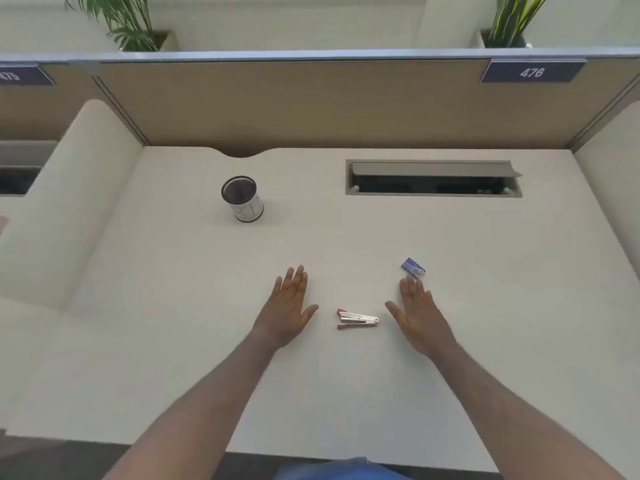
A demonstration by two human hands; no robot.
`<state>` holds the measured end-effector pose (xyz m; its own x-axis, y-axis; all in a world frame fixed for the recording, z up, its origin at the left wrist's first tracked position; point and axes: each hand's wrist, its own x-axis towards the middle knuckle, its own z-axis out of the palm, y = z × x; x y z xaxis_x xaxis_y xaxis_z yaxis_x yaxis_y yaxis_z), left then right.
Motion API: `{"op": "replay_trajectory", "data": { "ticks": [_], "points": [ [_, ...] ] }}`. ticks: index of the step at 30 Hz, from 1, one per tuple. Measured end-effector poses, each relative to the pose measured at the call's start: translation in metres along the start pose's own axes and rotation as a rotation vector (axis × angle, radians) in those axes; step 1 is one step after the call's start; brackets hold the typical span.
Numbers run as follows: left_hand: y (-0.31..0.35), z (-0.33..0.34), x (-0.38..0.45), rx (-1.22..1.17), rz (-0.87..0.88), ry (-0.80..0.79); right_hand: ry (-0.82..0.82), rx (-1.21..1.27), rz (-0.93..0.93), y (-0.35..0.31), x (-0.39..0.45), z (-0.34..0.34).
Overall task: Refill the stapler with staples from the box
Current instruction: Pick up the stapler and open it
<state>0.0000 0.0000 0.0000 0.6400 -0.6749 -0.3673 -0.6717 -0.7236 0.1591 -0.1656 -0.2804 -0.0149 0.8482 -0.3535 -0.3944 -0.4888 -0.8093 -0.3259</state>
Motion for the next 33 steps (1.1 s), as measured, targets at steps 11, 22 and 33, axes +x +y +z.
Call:
{"op": "replay_trajectory", "data": {
  "ticks": [11,22,33],
  "points": [
    [0.004,0.016,0.006,-0.067,-0.052,-0.077,0.002,0.094,-0.013,-0.006,-0.002,0.009],
    [0.014,0.024,0.006,-0.156,-0.087,-0.055,0.027,0.101,-0.344,-0.042,-0.006,0.026],
    [0.016,0.025,-0.003,-0.337,-0.14,0.025,-0.002,0.062,-0.307,-0.054,0.0,0.021]
  ]
}}
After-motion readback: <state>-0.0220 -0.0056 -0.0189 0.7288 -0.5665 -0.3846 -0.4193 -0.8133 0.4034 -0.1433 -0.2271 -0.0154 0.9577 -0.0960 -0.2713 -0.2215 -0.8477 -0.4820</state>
